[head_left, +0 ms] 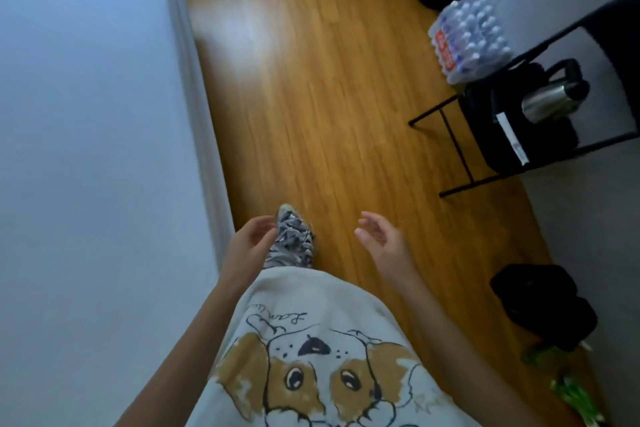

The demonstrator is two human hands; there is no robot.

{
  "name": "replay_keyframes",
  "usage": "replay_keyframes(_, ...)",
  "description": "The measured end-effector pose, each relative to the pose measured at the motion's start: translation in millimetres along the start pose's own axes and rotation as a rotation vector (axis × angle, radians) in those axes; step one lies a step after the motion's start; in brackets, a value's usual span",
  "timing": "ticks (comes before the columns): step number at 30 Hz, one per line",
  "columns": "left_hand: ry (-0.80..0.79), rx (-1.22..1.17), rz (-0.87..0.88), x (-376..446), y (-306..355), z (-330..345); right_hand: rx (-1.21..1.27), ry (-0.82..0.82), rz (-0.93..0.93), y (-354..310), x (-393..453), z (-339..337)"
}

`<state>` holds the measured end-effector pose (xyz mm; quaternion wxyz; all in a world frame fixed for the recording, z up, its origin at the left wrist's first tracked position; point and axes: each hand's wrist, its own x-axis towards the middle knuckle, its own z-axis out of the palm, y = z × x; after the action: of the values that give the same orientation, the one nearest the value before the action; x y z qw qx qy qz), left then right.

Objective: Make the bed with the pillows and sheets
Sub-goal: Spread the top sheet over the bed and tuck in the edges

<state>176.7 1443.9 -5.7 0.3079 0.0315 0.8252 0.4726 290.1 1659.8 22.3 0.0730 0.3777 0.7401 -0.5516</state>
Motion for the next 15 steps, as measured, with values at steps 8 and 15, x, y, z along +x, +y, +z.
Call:
replay_keyframes(8,0.056,0.040,0.163,187.9,134.0,-84.6,-0.077,-0.005,-0.119,-151.8,167.4,-12.9)
replay_keyframes(15,0.191,-0.022,0.116,316.2,182.3,-124.4,-0.120,-0.073,-0.114,-236.9,321.5,-4.0)
